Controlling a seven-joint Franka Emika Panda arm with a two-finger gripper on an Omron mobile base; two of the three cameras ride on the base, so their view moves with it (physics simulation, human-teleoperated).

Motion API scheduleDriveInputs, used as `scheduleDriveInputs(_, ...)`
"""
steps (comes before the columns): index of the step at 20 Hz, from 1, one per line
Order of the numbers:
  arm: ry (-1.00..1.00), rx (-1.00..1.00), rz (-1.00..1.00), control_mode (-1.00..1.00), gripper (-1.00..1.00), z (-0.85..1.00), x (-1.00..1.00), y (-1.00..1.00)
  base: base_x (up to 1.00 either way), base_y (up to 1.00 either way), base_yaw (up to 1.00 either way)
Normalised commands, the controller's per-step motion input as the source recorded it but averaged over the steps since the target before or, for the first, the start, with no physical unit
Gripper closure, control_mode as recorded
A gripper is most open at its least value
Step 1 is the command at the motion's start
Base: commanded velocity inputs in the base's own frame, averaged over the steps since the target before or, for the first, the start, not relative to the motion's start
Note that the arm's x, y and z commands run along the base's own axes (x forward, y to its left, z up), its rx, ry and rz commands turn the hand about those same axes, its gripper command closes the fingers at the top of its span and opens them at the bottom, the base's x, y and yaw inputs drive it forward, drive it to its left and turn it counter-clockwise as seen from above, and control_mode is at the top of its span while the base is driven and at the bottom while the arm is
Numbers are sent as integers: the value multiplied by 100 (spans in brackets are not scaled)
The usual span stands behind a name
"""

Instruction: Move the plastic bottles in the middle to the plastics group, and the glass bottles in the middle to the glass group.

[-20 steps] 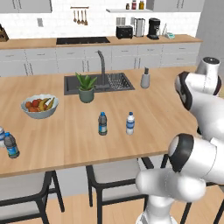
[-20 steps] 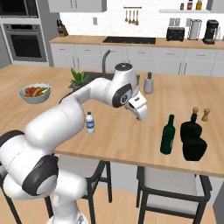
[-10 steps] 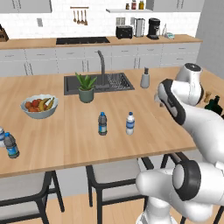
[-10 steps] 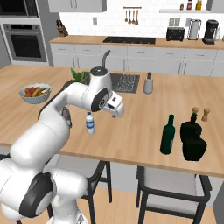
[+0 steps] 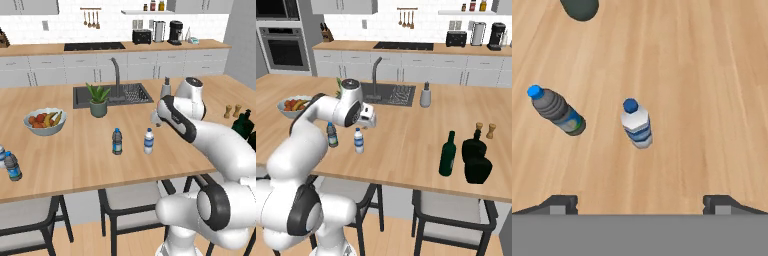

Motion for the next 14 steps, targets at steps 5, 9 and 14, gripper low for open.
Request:
scheduleDriveInputs(5, 0, -5, 31, -100, -100, -27, 53, 57, 0, 0, 0)
scheduleDriveInputs(9, 0, -23, 15, -100, -100, -30, 47, 22, 0, 0, 0)
scheduleDriveInputs(14, 0, -29, 7, -100, -100, -23, 36, 8, 0, 0, 0)
